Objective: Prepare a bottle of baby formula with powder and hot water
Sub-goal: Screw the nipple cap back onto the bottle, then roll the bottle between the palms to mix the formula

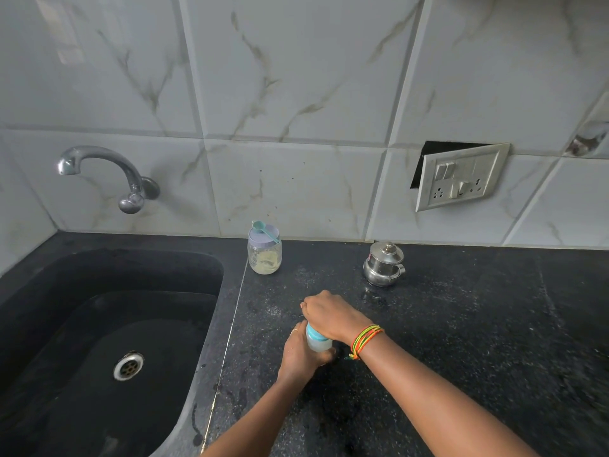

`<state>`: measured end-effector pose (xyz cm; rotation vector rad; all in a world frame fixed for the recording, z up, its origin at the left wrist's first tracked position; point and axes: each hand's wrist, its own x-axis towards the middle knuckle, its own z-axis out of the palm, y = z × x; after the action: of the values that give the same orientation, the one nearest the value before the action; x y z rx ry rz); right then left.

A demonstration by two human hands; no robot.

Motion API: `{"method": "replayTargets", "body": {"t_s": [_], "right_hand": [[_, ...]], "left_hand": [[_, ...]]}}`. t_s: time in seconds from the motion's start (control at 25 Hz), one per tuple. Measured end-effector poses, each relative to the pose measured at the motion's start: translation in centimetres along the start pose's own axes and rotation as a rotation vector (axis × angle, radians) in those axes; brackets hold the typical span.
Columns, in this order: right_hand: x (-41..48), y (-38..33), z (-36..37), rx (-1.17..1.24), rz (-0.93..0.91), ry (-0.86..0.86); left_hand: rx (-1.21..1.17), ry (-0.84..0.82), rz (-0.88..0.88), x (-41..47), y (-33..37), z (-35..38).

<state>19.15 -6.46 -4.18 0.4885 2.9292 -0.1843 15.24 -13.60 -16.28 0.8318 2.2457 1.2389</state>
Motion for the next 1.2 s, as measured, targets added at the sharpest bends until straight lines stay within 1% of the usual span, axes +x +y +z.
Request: {"method": "replayTargets", "body": {"t_s": [0.12,0.24,0.32,0.4,0.56,0.6,0.64,0.72,0.8,0.88,1.0,1.08,1.16,1.2], "right_hand": [[-0.6,-0.3,-0.3,-0.086,-0.041,0.012],[-0.5,-0.2,-0.2,-0.061,-0.033,0.023],[-0.2,-0.1,0.2,0.052,0.012,0.033],[0.0,0.3,1.0,0.226,0.07,0.086],[-0.7,1.6,2.9,0.705,0.127,0.184],[-1.1,2.2,3.5,0.788,0.123,0.212],[-1.5,2.8,4.1,0.833,0.121,0.223],[-2.6,3.8,5.6,0.843,0.125,0.166],[-3.4,4.2,7.2,0.857,0.136,0.114],[-3.8,4.2,8.4,0.932,0.157,0.18],[-3.7,4.9,9.0,1.044,0.168,0.311],[-3.7,5.8,8.7,1.272,0.185,0.411],[-3.8,6.7,8.1,1.662,0.248,0.547],[-3.9,6.8,7.6,1.856,0.296,0.61]], "left_hand": [[-0.013,0.001,-0.011,0.1,-0.2,0.1],[-0.014,0.0,-0.008,0.2,-0.3,0.2],[-0.014,0.005,0.002,0.1,-0.4,0.3],[0.012,0.001,0.023,0.0,-0.4,0.1],[0.112,-0.038,0.072,-0.2,-1.0,-0.3],[0.115,-0.037,0.068,-0.3,-0.9,-0.4],[0.104,-0.039,0.067,-0.3,-1.0,-0.5],[0.076,-0.051,0.093,0.0,-1.1,-0.5],[0.132,-0.087,0.144,0.1,-1.0,-0.5],[0.144,-0.117,0.167,0.2,-0.9,-0.4],[0.014,-0.197,0.175,0.5,-0.8,-0.8],[-0.055,-0.274,0.191,1.0,-1.2,-1.4],[-0.061,-0.264,0.194,1.4,-1.8,-1.8],[-0.054,-0.233,0.168,1.5,-2.0,-1.9]]}}
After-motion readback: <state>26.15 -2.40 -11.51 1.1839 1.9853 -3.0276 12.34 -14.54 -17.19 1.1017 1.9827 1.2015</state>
